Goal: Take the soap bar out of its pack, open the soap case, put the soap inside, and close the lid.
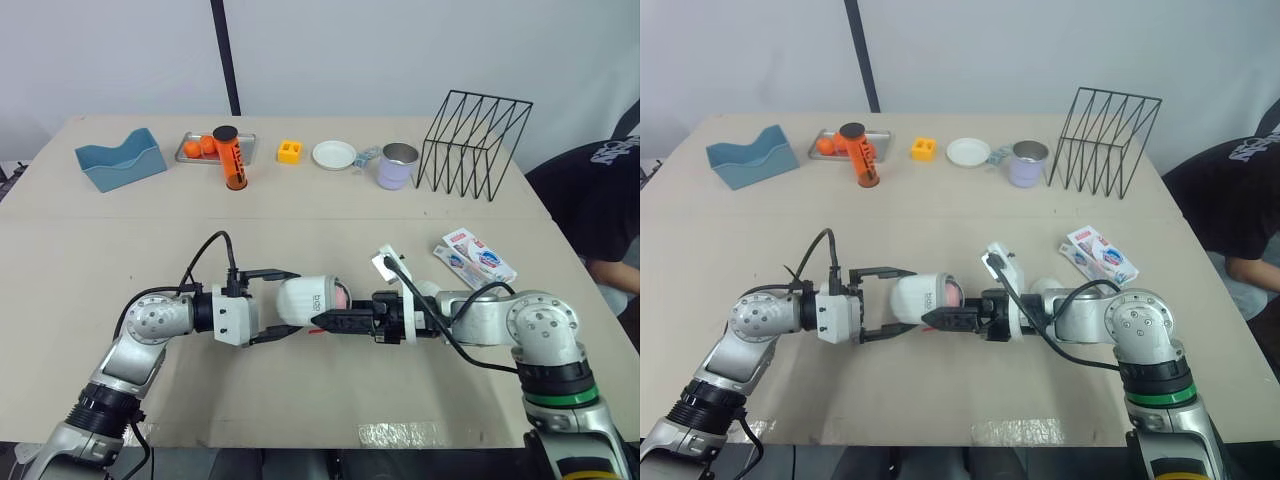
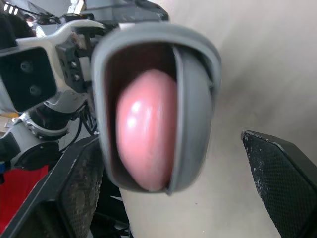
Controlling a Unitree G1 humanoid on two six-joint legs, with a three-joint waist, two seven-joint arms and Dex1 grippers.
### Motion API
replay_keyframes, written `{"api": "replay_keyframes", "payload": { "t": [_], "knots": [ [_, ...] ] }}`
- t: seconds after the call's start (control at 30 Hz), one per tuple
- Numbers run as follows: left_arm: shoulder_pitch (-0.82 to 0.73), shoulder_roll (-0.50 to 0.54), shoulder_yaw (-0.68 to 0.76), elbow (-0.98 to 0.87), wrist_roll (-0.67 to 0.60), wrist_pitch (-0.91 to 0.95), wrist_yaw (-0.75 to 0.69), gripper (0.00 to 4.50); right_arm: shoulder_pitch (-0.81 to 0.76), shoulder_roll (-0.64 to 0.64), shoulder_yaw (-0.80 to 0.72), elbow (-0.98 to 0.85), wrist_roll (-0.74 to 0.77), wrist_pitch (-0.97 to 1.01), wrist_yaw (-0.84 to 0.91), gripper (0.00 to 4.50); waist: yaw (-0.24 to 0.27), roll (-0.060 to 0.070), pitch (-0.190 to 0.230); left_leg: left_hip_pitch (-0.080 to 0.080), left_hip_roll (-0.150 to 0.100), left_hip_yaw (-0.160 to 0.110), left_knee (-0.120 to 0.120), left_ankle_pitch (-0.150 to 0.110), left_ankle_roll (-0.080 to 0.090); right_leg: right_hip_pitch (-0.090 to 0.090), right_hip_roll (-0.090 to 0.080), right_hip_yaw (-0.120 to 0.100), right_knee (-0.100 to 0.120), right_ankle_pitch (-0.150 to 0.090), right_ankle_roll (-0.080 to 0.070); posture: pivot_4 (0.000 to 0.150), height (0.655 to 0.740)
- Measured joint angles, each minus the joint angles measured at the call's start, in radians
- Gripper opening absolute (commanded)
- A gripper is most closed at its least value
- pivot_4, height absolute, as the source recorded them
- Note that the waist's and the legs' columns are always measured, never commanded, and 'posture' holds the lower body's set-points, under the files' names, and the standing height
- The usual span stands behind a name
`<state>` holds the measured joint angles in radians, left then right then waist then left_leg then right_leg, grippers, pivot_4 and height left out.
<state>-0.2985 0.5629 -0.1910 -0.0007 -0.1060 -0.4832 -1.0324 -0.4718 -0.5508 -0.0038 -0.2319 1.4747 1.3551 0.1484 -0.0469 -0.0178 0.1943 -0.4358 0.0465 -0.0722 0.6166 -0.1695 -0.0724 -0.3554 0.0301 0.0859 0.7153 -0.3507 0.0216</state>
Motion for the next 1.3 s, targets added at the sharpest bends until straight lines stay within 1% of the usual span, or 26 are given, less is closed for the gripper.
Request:
{"api": "replay_keyframes", "payload": {
  "t": [0.63,0.67,0.7,0.73,0.77,0.8,0.83,1.17,1.3],
  "knots": [
    [0.0,0.001,-0.002,-0.011,0.0,0.009,0.006,3.48,-0.001,0.011,0.002,0.0,0.012,0.0,-0.026,4.44,0.0,0.0,0.0,-0.001,0.0,0.0,0.0,0.0,0.0,-0.001,0.0,0.0,0.0,0.0,0.0,0.15,0.74],
    [0.0,0.001,-0.002,-0.011,0.0,0.01,0.006,3.48,-0.001,0.012,0.002,0.0,0.013,0.0,-0.027,3.9,0.0,0.0,0.0,-0.001,0.0,0.0,0.0,0.0,0.0,-0.001,0.0,0.0,0.0,0.0,0.0,0.15,0.74],
    [-0.001,0.001,-0.003,-0.011,0.001,0.011,0.006,3.48,-0.001,0.012,0.002,0.001,0.015,0.0,-0.027,3.69,0.0,0.0,0.0,-0.001,0.0,0.0,0.0,0.0,0.0,-0.001,0.0,0.0,0.0,0.0,0.0,0.15,0.74],
    [-0.001,0.001,-0.004,-0.01,0.004,0.013,0.007,3.48,-0.002,0.015,0.003,0.001,0.02,0.0,-0.027,3.19,0.0,0.0,0.0,-0.001,0.0,0.0,0.0,0.0,0.0,-0.001,0.0,0.0,0.0,0.0,0.0,0.15,0.74],
    [-0.001,0.001,-0.004,-0.01,0.006,0.014,0.008,3.48,-0.002,0.016,0.003,0.001,0.022,0.0,-0.026,2.82,0.0,0.0,0.0,-0.001,0.0,0.0,0.0,0.0,0.0,-0.001,0.0,0.0,0.0,0.0,0.0,0.15,0.74],
    [-0.002,0.0,-0.006,-0.01,0.012,0.024,0.009,3.48,-0.002,0.02,0.005,0.001,0.031,0.0,-0.026,2.28,0.0,0.0,0.0,-0.001,0.0,0.0,0.0,0.0,0.0,-0.001,0.0,0.0,0.0,0.0,0.0,0.15,0.74],
    [-0.002,0.001,-0.006,-0.01,0.014,0.023,0.013,3.48,-0.003,0.02,0.005,0.005,0.034,-0.002,-0.026,2.03,0.0,0.0,0.0,-0.001,0.0,0.0,0.0,0.0,0.0,-0.001,0.0,0.0,0.0,0.0,0.0,0.15,0.74],
    [-0.007,0.0,-0.009,-0.011,0.019,0.035,0.017,3.48,-0.003,0.021,0.005,0.012,0.039,-0.005,-0.034,2.01,0.0,0.0,0.0,-0.001,0.0,0.0,0.0,0.0,0.0,-0.001,0.0,0.0,0.0,0.0,0.0,0.15,0.74],
    [-0.007,0.005,-0.01,-0.039,0.014,0.096,0.008,3.48,-0.003,0.021,0.005,0.016,0.044,-0.006,-0.035,2.01,-0.001,0.0,0.0,-0.001,0.0,0.0,0.0,0.0,0.0,-0.001,0.0,0.0,0.0,0.0,0.0,0.15,0.74]
  ]
}}
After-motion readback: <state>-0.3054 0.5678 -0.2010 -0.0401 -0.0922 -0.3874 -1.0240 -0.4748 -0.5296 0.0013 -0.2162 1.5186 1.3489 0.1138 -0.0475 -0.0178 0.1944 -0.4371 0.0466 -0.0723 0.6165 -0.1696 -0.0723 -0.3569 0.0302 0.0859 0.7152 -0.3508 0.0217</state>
